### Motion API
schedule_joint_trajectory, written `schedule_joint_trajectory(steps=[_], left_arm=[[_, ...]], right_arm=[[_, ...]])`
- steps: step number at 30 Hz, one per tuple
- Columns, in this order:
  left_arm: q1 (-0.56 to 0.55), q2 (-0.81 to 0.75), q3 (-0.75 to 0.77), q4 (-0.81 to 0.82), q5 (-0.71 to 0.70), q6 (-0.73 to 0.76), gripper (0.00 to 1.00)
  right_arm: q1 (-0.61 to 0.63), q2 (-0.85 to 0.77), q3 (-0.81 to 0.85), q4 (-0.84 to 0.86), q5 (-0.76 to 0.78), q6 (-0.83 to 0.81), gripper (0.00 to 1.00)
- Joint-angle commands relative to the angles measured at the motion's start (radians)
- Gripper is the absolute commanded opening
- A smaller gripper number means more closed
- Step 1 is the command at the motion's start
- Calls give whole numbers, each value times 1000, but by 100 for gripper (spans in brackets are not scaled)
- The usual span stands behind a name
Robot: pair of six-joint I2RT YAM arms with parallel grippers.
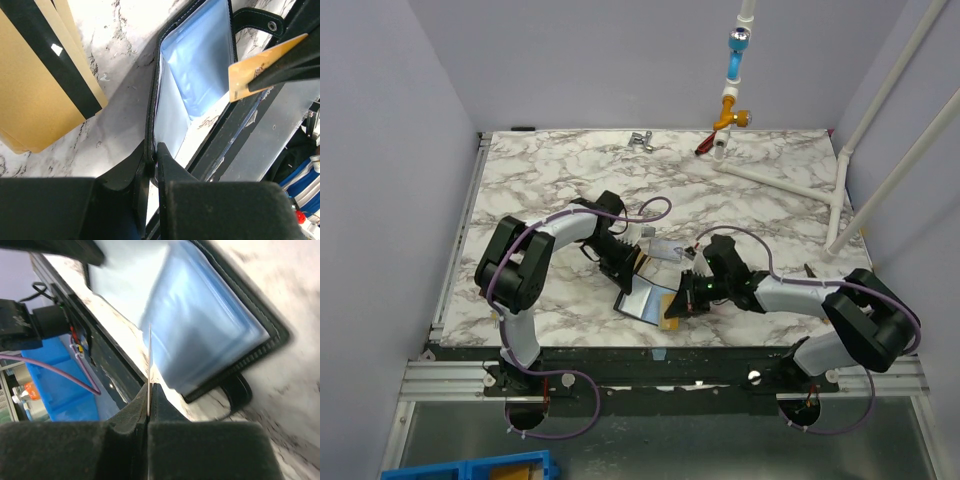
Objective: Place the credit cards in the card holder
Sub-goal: Turn over the card slot in the card holder.
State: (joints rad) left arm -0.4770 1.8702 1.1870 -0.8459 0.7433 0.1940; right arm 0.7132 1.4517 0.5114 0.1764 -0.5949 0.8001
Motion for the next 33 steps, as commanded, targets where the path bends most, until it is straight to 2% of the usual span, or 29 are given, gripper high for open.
schedule_joint_trajectory(steps=[1,10,33], left_arm=[[6,-38,-2,6,-15,13,10],[6,-45,2,-4,-36,24,10],[6,-31,22,-21,-32,32,9]], right_arm=[[-1,-44,-58,-97,25,9,1],[-3,-122,-113,-148,51,25,1],[-3,-53,-87,-94,9,-1,1]])
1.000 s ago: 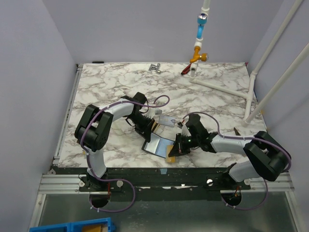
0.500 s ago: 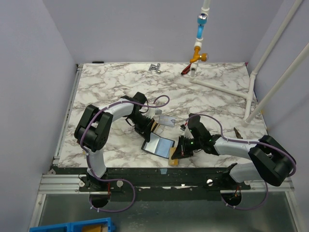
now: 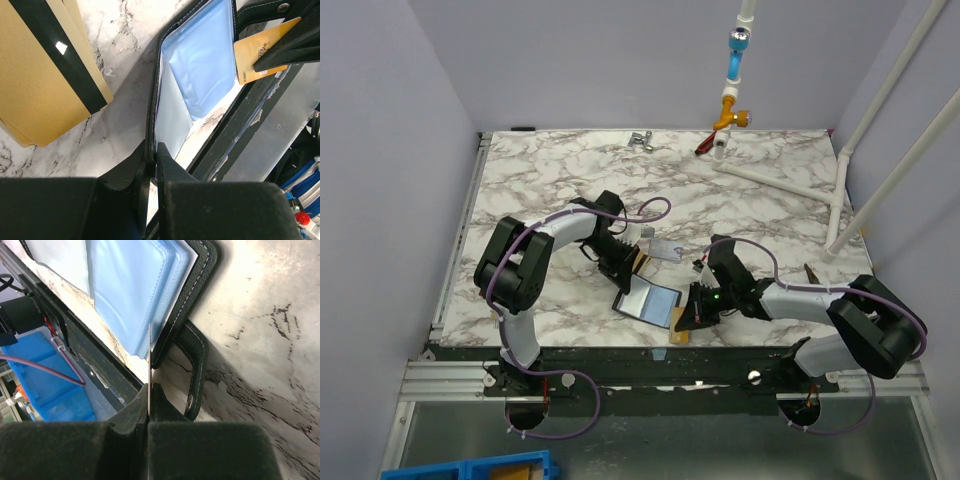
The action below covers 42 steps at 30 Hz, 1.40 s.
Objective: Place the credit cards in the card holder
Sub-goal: Turn over the card slot in the card holder.
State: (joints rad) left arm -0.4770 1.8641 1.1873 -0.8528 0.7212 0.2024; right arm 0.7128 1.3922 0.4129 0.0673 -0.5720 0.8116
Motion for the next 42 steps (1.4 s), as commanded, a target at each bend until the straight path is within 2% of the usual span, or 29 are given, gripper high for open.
schedule_joint_trajectory(steps=[1,20,31,42], left_arm=[[6,-25,21,-14,-10,24,9],[6,-28,35,-26,-10,28,8],[7,-28,36,-31,-6,33,8],[7,-31,43,-34,-6,35,8]], right_arm=[[-4,7,13,14,-15,-15,1],[-3,41,109,-53,-110,-119,1],[-3,91,152,-63,-146,-133,1],[-3,71,163,-103,-148,-138,1]])
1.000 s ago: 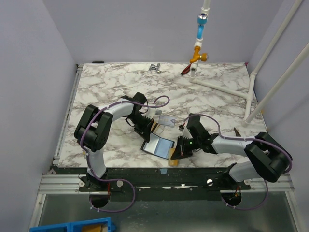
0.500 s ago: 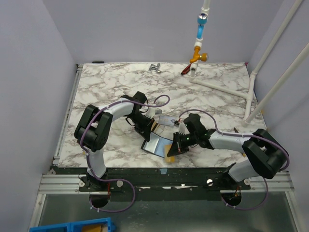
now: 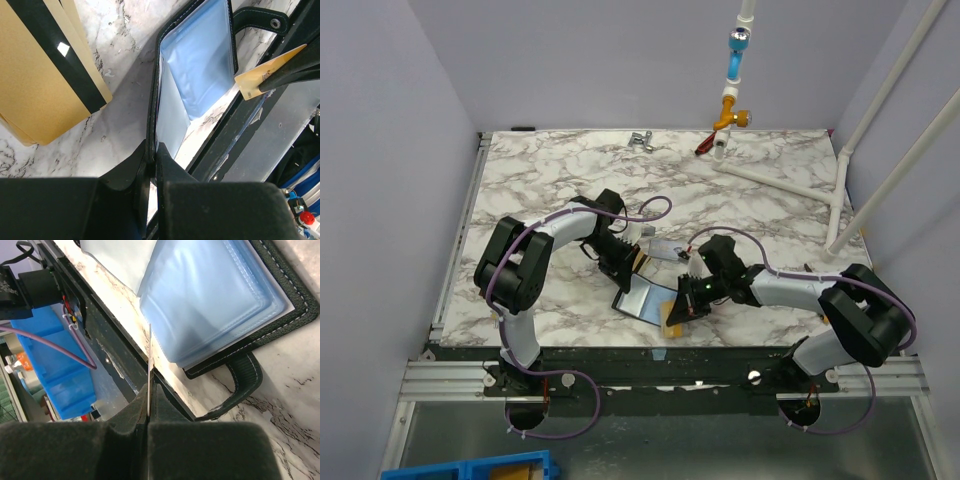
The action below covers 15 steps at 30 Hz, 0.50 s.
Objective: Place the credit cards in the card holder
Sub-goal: Turn over the card slot in the card holder.
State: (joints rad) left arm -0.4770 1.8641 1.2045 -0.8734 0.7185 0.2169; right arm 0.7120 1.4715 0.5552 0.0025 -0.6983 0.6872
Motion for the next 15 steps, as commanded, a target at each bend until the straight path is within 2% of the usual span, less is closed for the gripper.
schedule_joint_trajectory(steps=[1,5,15], left_arm=[[6,-31,25,-14,-5,21,8],[6,-31,23,-14,-10,21,7],[6,-34,18,-15,-9,25,7]], right_arm=[[-2,-7,23,-51,-6,-14,1],[-3,8,9,-105,63,-8,1],[-9,23,-45,-71,63,5,1]])
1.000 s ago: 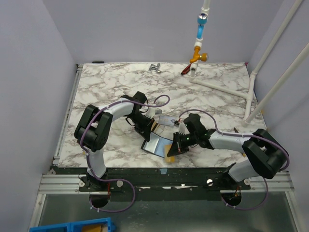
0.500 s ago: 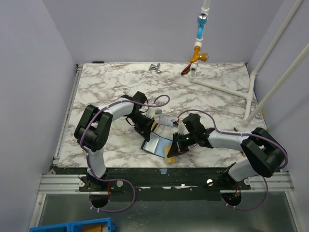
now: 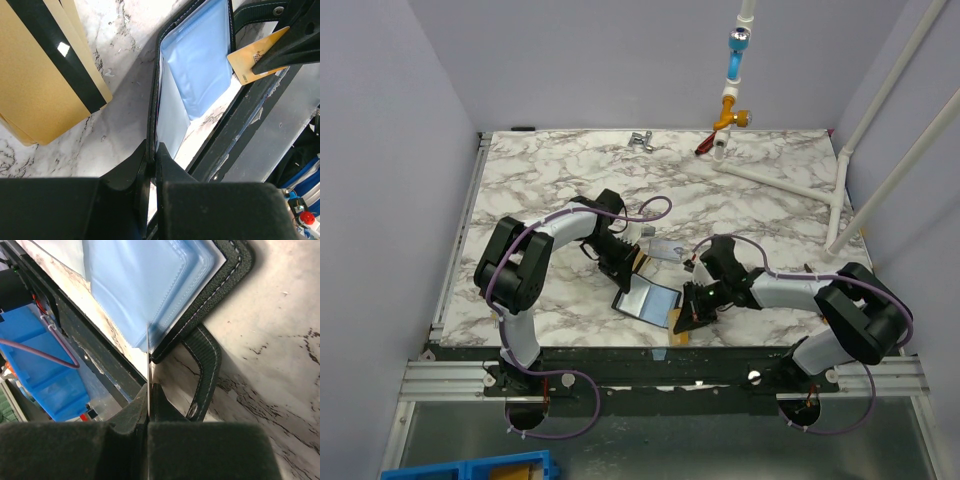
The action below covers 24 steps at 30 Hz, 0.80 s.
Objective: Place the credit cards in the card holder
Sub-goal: Turn over the card slot in the card holder.
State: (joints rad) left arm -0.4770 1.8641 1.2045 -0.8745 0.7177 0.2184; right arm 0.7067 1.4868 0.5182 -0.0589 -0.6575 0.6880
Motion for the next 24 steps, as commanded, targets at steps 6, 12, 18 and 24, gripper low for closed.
schedule_joint_trajectory(steps=[6,12,18,24], left_arm=[[6,-35,16,-14,-5,24,7],[6,-33,19,-16,-3,24,6],[6,-33,20,-17,0,26,6],[6,-37,20,-18,3,27,6]], right_arm=[[-4,27,-12,10,16,4,1],[-5,48,-2,36,4,14,1],[-4,60,-1,36,2,7,1],[-4,98,36,51,-15,7,1]])
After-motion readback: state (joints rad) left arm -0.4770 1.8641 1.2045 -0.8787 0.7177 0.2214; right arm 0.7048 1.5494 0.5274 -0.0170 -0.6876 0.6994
